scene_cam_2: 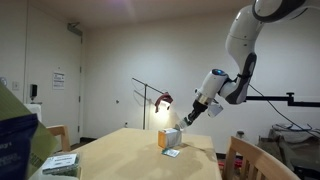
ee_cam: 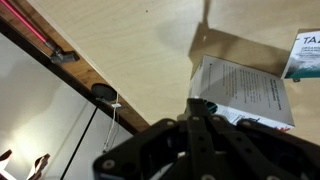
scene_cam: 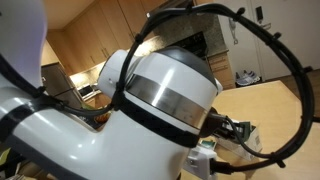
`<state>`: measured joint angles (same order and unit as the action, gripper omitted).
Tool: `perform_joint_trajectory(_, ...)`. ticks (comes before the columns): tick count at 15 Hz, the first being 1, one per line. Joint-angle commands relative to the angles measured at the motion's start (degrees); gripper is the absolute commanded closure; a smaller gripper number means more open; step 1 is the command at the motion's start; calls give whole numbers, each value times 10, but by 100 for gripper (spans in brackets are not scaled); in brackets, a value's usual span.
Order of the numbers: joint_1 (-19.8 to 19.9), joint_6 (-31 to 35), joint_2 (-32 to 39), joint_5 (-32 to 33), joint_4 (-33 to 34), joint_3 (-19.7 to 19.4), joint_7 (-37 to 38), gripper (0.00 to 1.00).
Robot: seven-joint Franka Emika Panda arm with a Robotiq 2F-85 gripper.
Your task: Pick the object on the table and put it in the box
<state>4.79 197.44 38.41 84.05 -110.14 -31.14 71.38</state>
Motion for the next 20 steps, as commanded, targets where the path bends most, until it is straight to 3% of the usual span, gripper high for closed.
perform_joint_trajectory(1, 4, 0, 3, -3, 15, 1, 2, 100)
perform_joint_trajectory(7, 6, 1, 17, -8, 45, 2, -4, 100)
perform_joint_trajectory(20, 30, 9, 69, 9, 83, 52, 8, 100)
